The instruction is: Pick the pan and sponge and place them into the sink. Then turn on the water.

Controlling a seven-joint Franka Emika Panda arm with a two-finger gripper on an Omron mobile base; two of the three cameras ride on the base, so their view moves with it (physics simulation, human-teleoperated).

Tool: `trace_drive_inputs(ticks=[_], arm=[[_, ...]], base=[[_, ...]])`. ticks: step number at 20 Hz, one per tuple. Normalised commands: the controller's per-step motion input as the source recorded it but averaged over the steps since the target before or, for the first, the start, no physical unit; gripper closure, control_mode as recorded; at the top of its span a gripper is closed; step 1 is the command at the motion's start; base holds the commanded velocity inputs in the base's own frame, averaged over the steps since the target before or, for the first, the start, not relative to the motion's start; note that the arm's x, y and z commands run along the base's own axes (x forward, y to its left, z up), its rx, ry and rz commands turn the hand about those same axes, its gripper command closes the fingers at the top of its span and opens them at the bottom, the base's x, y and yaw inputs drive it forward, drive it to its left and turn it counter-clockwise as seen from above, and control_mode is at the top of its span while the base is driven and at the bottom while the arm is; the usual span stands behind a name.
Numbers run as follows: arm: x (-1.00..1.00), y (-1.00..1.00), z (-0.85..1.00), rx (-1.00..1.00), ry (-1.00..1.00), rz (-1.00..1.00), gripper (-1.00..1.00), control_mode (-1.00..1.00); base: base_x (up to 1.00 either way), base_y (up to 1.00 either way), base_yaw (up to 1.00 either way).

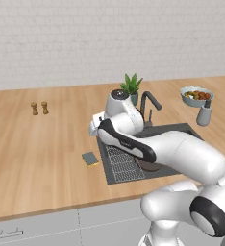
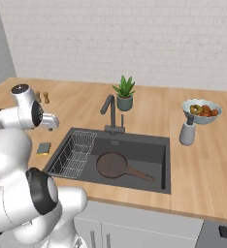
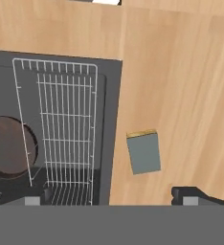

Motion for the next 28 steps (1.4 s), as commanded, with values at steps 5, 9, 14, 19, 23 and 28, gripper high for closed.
trace_drive_inputs(ticks=[5, 9, 14, 19, 23, 28], arm=[[0.12, 0.42, -0.49, 0.00, 0.00, 0.00, -1.00, -1.00], [0.09, 0.31, -0.45, 0.00, 0.01, 0.02, -1.00, -1.00], [0.11, 0.18, -0.42, 0.00, 0.03, 0.05, -1.00, -1.00], [0.14, 0.12, -0.40, -0.01, 0.07, 0.10, -1.00, -1.00], [0.14, 0.16, -0.40, -0.04, 0.03, 0.07, -1.00, -1.00], [0.27, 0.10, -0.32, -0.04, 0.01, 0.07, -1.00, -1.00]], base=[[0.00, 0.00, 0.00], [0.00, 0.00, 0.00], [0.00, 0.00, 0.00], [0.00, 0.00, 0.00], [0.00, 0.00, 0.00], [0.00, 0.00, 0.00]])
